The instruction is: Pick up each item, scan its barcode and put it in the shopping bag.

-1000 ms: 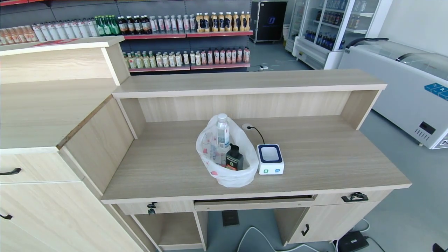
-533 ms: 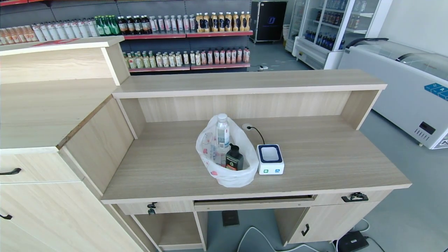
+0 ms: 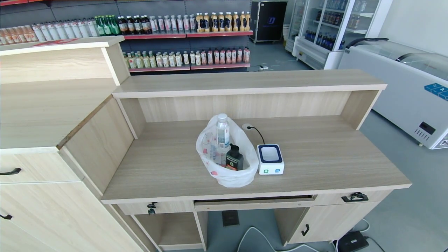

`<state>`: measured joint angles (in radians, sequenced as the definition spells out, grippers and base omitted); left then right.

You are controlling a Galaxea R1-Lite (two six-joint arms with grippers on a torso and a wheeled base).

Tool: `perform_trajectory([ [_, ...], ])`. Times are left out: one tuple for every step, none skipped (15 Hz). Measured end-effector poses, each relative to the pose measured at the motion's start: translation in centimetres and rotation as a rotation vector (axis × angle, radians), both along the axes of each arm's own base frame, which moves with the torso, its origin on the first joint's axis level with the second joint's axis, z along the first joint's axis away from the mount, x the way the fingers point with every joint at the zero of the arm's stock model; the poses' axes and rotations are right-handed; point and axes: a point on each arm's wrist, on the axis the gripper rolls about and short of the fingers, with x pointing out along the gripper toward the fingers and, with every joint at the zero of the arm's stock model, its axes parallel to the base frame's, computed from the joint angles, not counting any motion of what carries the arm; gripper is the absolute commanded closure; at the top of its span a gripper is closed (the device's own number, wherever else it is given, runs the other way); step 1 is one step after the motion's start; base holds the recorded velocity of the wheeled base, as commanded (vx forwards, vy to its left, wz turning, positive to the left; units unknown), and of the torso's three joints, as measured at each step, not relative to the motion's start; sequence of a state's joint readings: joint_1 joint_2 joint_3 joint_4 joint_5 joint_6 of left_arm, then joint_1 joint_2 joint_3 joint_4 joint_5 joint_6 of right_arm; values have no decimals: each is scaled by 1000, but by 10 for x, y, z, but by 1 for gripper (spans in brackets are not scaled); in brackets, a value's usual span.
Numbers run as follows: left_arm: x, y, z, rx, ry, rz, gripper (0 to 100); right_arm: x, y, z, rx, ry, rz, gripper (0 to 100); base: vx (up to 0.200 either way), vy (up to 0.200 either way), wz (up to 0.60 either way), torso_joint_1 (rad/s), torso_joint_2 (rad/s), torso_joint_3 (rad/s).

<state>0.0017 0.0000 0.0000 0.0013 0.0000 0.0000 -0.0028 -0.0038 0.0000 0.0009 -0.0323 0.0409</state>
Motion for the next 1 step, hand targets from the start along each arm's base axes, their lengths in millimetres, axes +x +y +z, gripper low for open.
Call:
perform_trajectory([
  [0, 0, 0, 0, 0, 0, 0, 0, 0, 0, 0, 0, 0, 0, 0, 0, 0, 0, 0, 0],
])
